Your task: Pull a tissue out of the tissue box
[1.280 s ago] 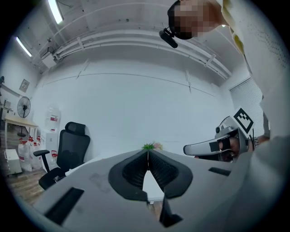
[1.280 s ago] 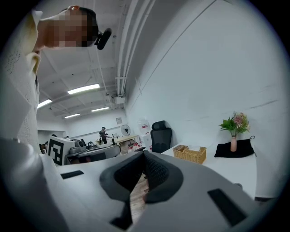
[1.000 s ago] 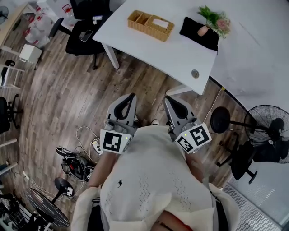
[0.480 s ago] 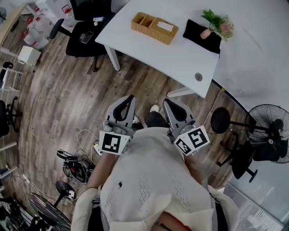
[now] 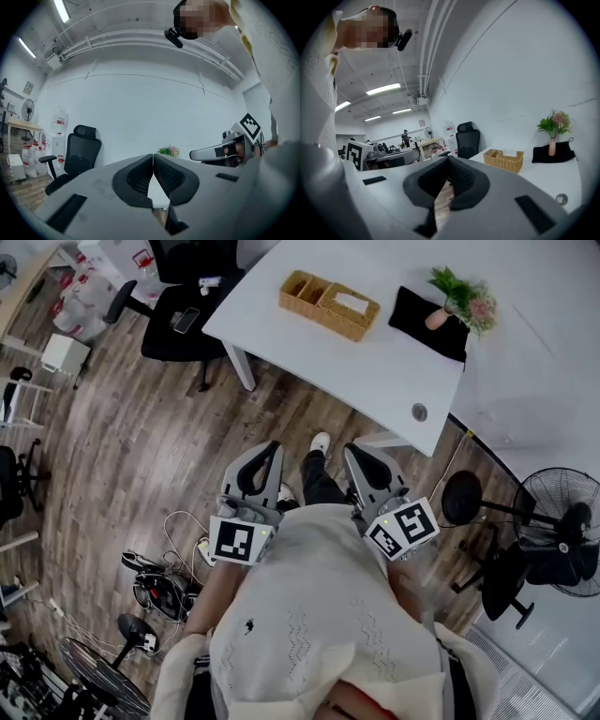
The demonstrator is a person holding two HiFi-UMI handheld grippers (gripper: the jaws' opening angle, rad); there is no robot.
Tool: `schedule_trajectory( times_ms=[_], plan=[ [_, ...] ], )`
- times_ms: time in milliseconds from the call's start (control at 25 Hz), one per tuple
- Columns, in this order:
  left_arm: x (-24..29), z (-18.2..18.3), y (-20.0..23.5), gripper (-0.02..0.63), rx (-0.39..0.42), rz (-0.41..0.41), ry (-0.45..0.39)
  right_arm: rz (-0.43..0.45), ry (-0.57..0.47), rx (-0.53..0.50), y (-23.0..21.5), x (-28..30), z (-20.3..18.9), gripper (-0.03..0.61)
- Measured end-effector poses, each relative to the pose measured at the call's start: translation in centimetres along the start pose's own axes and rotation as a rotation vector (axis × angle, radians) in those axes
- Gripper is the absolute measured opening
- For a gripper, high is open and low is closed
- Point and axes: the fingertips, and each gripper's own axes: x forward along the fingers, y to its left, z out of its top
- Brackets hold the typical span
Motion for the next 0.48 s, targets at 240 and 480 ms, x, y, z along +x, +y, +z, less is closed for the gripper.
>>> schedule_trajectory(
  times_ms=[240,480],
  plan=[
    [2.6,-0.2,2.3,0.014,0.028,0.032,0.001,0.046,0.013,-0.017,-1.9,3.4,1.0,0.002],
    [6.2,0.0,3.4,0.014,0.021,0.046,0.006,0.065,0.029,-0.011,-4.9,6.1,1.7,0.002]
  ],
)
